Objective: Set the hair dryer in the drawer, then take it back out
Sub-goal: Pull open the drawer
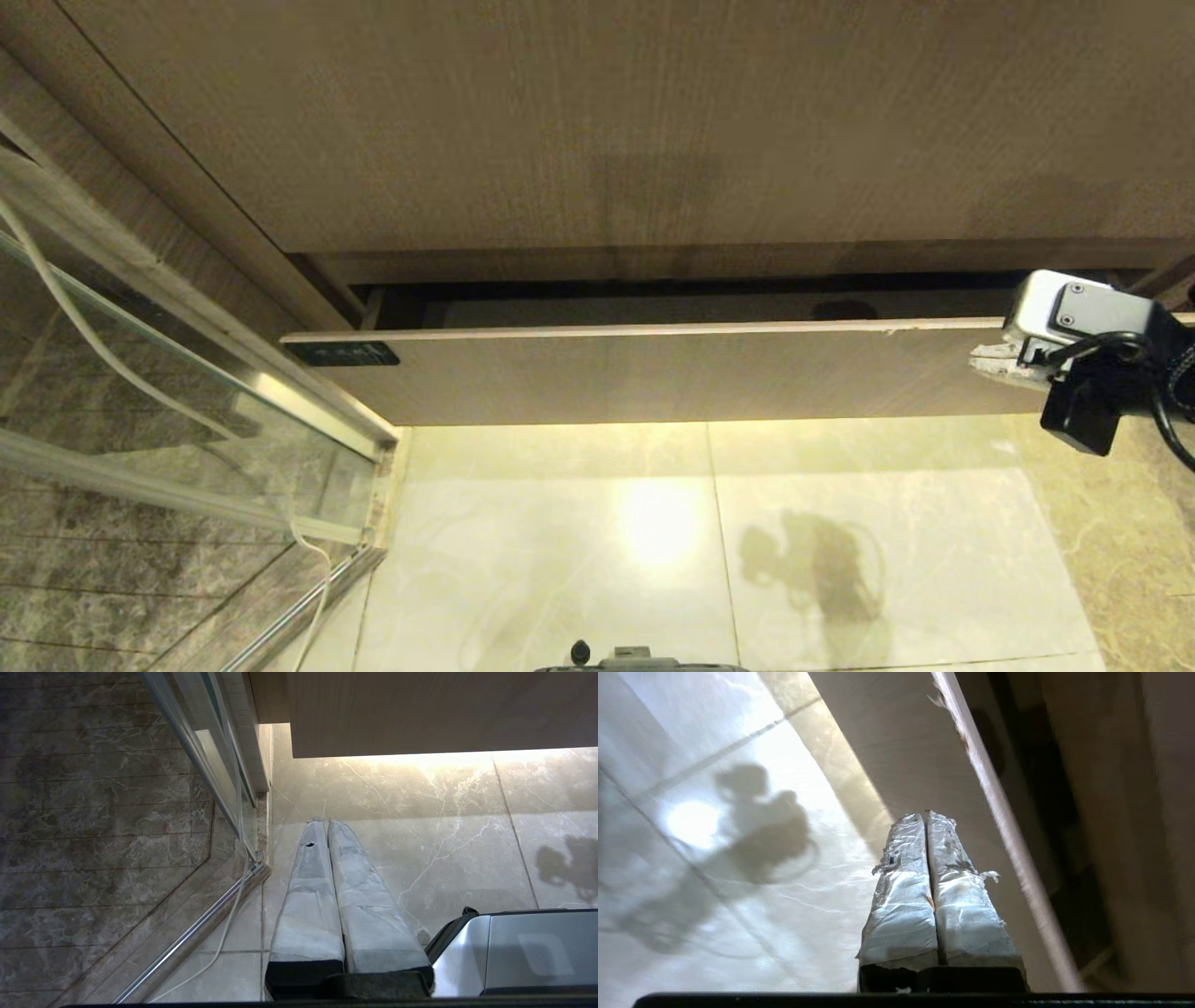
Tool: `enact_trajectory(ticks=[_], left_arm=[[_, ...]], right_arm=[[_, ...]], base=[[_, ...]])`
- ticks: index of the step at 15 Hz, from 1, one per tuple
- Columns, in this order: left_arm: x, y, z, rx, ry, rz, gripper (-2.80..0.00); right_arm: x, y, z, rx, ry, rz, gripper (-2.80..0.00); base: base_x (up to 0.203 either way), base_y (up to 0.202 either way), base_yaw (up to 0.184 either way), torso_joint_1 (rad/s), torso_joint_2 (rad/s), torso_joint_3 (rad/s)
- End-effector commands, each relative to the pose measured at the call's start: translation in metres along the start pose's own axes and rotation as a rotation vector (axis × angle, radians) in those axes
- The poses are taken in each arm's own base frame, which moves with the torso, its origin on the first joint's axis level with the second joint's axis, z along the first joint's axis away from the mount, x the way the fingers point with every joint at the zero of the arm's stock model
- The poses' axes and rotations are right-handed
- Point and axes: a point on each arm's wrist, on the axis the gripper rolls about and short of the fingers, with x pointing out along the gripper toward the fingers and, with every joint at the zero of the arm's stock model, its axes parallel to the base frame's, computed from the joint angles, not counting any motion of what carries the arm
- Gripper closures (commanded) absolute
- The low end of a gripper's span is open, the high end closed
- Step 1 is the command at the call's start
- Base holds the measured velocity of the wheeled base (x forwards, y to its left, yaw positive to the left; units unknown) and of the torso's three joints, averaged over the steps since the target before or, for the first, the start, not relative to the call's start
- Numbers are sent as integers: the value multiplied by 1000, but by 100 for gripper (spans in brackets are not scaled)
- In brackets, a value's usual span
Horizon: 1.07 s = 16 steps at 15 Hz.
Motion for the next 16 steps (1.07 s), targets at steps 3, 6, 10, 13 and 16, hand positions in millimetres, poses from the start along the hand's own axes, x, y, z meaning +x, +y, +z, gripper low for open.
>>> enact_trajectory(ticks=[3, 6, 10, 13, 16], left_arm=[[0, 0, 0, 1, 2, 0, 0], [0, 0, 0, -1, 1, 0, 0], [0, 0, 0, 0, -1, 0, 0], [0, 0, 0, 1, 0, 0, 0], [0, 0, 0, 1, 0, 0, 0]], right_arm=[[-4, 8, -10, 272, 49, 30, 0], [-15, 14, -24, 383, 113, 27, 0], [-44, 43, -31, 705, 119, 6, 0], [-80, 75, -36, 795, 57, -64, 0], [-106, 120, -53, 854, 46, -212, 0]], base=[[0, 0, 0, 0, 0, 0], [0, 0, 0, 0, 0, 0], [0, 0, 0, 0, 0, 0], [0, 0, 0, 0, 0, 0], [0, 0, 0, 0, 0, 0]])
